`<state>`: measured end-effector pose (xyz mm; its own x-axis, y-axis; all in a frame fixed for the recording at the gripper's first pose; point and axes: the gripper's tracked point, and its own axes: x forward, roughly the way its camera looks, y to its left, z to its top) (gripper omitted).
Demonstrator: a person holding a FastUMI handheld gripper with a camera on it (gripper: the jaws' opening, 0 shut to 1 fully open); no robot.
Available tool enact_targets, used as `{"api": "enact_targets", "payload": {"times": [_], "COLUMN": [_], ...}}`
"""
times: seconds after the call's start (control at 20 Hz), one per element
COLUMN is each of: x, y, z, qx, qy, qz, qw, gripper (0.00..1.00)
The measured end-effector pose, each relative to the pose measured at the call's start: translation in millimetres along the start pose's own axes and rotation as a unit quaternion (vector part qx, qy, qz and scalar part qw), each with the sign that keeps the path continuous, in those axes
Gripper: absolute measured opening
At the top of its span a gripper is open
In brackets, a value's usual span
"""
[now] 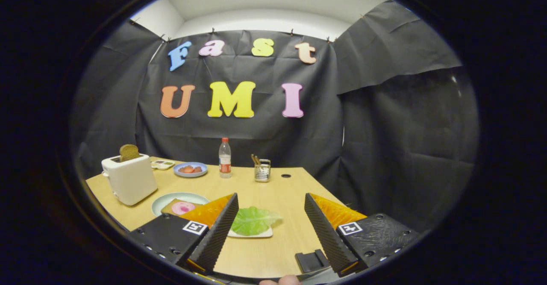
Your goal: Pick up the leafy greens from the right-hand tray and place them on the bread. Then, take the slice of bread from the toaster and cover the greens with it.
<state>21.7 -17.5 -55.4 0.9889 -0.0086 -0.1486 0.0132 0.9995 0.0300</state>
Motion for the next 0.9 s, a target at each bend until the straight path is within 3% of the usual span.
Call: {"api": "enact_targets", "payload": {"times": [0.5, 0.9], "x": [79, 123], "y": [0, 6], "z": [-87, -114], "qx": [0.064, 0.114], "qy": [0.145, 0.220], "qz": [-0.002, 0.001], "qw": [0.987, 0.969], "gripper": [0.93, 0.96]}}
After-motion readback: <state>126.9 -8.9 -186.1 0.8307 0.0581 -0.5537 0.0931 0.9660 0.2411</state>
